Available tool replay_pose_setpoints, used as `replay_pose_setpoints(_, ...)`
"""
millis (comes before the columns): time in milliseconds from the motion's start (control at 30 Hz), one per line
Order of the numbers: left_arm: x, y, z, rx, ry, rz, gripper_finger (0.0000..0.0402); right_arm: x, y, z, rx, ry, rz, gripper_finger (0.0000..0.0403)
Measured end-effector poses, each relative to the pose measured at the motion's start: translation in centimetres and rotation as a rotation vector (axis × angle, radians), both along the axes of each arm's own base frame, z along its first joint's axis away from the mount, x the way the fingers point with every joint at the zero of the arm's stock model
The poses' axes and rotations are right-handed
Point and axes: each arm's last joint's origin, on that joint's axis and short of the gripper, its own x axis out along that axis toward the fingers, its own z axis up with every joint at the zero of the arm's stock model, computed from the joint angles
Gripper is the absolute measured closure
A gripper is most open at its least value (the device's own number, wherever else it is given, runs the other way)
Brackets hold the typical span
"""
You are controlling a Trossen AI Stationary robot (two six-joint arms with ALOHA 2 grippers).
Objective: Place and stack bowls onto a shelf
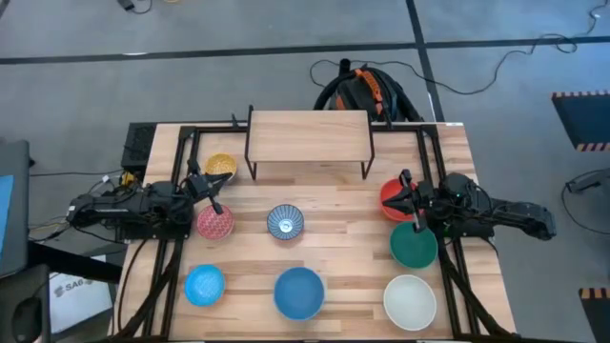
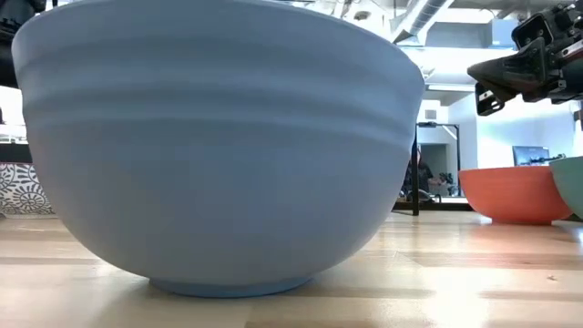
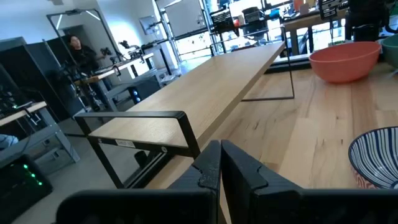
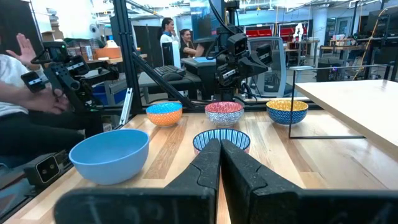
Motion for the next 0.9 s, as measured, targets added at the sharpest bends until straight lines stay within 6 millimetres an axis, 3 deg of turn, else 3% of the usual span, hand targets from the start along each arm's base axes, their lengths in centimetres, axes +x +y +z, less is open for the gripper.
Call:
replay_pose_setpoints(100,0.0,0.0,0.0,0.034,0.023,0.002,0.0401,0.0,0.0,0.0,0.0,0.0,0.0,0.0361)
replay_pose_setpoints(200,0.0,0.0,0.0,0.177,0.121,0.006,0.0401,0.0,0.0,0.0,0.0,0.0,0.0,0.0361)
replay_pose_setpoints(300,0.1,-0.1,0.0,0.151,0.095,-0.056,0.0401,0.0,0.0,0.0,0.0,0.0,0.0,0.0361)
replay_pose_setpoints(467,0.3,-0.5,0.1,-0.108,-0.081,-0.197,0.0401,0.0,0.0,0.3,-0.002,-0.033,0.001,0.0361)
replay_pose_setpoints(700,0.2,-0.4,0.9,-0.609,-0.441,-0.229,0.0401,-0.7,0.1,3.2,0.238,-0.309,0.029,0.0361)
replay_pose_setpoints(900,0.3,-0.4,0.9,-0.819,-0.552,-0.239,0.0401,-1.6,-0.4,4.8,0.296,-0.54,-0.133,0.0361)
